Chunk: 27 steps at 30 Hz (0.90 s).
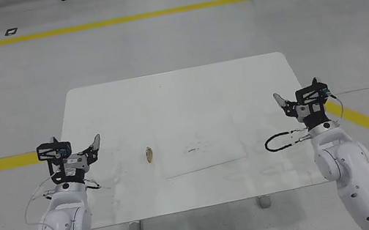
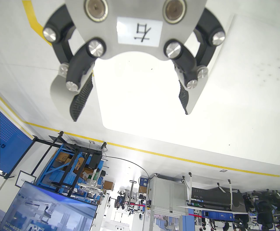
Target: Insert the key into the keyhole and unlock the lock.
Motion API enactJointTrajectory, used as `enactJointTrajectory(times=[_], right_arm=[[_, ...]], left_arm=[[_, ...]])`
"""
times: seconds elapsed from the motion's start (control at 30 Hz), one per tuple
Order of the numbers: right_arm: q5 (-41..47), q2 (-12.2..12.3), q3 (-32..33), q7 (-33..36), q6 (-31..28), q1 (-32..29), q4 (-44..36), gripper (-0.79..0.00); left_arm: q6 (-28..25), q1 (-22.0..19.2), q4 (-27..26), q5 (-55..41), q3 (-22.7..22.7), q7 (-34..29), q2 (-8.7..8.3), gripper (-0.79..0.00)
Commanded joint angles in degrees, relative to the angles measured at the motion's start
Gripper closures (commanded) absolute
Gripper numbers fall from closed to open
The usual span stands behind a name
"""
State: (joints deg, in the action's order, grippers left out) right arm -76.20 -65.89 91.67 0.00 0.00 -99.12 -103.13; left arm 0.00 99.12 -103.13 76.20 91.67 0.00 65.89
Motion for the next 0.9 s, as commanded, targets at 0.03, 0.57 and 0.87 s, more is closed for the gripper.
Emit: enactJointTrajectory(times=[0.03,0.57,0.87], right_arm=[[0.00,0.00,0.00,0.00,0.00,0.00,0.00,-0.784],[-3.04,-0.96,-19.22,10.43,-29.77,20.44,12.89,-0.785],[-3.02,-2.63,-31.18,16.93,-45.87,32.52,25.12,-0.348]], left_arm=[[0.00,0.00,0.00,0.00,0.00,0.00,0.00,-0.784],[0.00,0.00,0.00,0.00,0.00,0.00,0.00,-0.785],[0.00,0.00,0.00,0.00,0.00,0.00,0.00,-0.785]])
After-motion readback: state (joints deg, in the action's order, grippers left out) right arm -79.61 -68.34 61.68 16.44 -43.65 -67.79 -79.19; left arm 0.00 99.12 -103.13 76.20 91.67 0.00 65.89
